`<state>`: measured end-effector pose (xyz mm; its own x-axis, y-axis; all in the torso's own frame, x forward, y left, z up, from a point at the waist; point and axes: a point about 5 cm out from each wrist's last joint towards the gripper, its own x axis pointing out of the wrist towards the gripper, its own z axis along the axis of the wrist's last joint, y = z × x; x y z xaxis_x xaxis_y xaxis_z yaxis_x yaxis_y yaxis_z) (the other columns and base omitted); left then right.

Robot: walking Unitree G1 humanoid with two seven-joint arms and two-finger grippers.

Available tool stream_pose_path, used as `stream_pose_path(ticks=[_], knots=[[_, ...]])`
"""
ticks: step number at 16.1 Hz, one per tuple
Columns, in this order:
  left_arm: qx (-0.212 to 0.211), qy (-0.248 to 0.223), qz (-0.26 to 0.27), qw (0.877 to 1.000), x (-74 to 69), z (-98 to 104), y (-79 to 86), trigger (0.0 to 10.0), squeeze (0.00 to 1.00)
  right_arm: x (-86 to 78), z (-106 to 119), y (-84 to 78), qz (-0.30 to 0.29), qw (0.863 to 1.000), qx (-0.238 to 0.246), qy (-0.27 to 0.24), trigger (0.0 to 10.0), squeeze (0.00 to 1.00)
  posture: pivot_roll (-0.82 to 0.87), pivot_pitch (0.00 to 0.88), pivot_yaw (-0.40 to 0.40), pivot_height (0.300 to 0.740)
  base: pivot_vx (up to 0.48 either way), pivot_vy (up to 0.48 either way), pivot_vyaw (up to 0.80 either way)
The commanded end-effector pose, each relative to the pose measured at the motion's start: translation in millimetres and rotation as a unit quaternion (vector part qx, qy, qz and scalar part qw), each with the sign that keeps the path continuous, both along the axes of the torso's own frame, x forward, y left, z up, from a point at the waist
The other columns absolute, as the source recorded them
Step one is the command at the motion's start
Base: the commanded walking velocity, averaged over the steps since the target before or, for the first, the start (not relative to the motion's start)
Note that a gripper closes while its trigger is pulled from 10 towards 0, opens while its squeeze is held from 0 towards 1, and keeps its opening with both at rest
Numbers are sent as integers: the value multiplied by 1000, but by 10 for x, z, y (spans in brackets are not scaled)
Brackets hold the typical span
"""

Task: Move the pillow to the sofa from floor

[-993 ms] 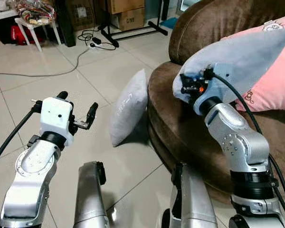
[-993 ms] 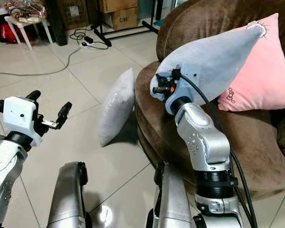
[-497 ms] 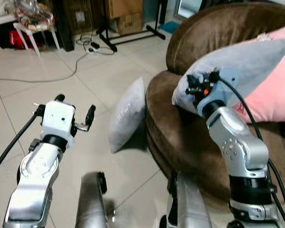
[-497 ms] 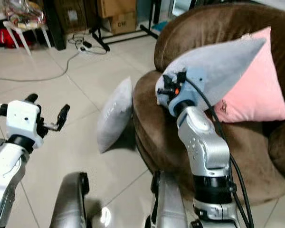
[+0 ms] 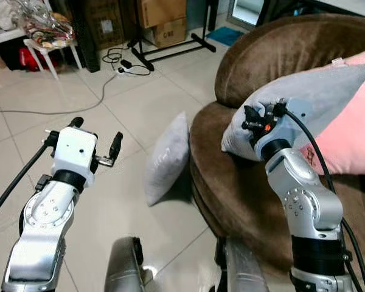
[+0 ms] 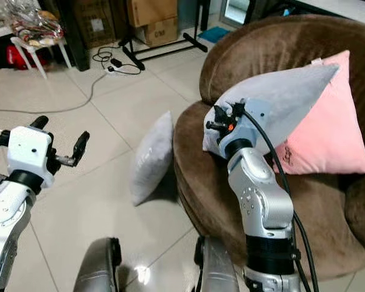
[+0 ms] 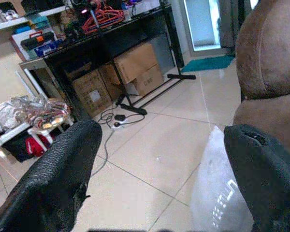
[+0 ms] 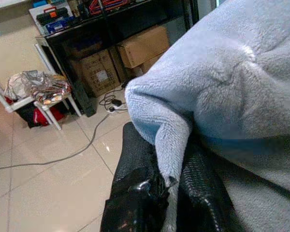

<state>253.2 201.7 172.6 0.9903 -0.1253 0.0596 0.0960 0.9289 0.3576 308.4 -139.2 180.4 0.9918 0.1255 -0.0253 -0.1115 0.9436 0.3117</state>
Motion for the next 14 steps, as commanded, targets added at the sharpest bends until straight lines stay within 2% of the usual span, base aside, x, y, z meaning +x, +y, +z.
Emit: stream_pose_path(ticks=[1,8,14], knots=[[-4,-3,-2,1000,22,11,-18,10000,0,-21,50,-17,-2,1000,10,-9,10000,0,58,0,-5,670,0,0,0],[-8,-9,2,1000,17,-3,-40,10000,0,-18,73,-29,4,1000,14,-12,10000,0,54,0,-16,735,0,0,0],[-8,-15,-9,1000,31,-5,-53,10000,0,-38,76,-82,-14,1000,-4,-20,10000,0,39,0,0,740,0,0,0]])
